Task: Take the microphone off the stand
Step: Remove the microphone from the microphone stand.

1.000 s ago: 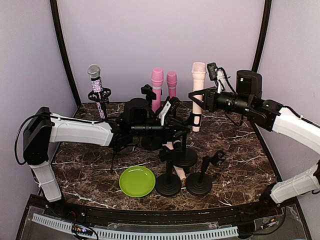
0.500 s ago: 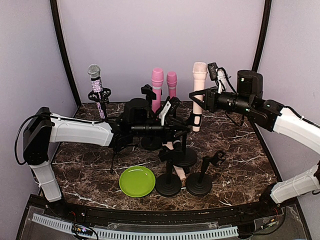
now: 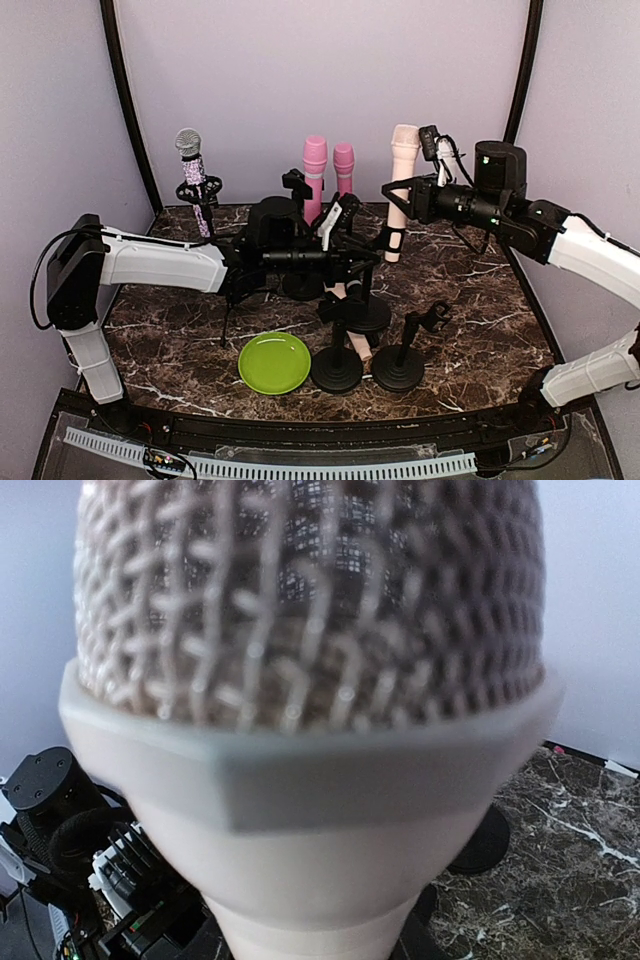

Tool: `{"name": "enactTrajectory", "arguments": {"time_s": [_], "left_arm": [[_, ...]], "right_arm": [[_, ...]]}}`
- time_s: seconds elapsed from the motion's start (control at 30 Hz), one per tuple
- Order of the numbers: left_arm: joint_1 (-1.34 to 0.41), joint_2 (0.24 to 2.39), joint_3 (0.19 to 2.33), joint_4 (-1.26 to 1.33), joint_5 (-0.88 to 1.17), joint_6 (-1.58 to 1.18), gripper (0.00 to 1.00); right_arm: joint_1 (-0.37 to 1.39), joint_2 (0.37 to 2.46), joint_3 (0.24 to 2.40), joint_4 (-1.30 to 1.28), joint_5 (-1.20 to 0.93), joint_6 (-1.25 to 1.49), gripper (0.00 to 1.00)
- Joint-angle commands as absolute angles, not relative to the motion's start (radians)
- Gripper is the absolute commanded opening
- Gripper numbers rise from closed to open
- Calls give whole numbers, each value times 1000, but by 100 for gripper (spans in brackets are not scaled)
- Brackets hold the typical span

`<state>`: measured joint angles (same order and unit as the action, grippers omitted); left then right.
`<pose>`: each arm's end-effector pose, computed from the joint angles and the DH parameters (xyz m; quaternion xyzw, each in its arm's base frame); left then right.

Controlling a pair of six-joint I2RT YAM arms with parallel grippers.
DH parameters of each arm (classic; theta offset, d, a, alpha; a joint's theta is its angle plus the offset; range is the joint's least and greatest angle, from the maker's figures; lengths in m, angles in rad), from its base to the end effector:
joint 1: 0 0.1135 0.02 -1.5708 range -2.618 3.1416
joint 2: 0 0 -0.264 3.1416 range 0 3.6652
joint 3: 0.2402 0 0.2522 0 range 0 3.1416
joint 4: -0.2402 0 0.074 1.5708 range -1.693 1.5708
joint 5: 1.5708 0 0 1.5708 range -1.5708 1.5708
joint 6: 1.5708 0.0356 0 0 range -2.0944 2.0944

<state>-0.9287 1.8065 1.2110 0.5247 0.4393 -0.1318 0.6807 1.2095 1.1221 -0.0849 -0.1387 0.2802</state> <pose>0.2418 -0.3487 0.2750 0.4140 0.6005 -0.4740 0.4933 0.2173 0.1823 0.3801 -0.1956 0.7394 0.3438 0.5449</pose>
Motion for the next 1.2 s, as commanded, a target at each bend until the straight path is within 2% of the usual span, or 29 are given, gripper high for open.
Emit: {"name": "enactTrajectory", "arguments": {"time_s": [0.0,0.9,1.17], "left_arm": [[-934,1787,1227,550,469,-94,0],[-934,1788,1224,546,469,-92,0],[-934,1788,1224,547,468,-93,0]], "right_arm": [[655,1156,1139,-15,-16,259,0],[652,1124,1114,-5,31,266,0],[645,1107,1070,94,-210,209,0]]}}
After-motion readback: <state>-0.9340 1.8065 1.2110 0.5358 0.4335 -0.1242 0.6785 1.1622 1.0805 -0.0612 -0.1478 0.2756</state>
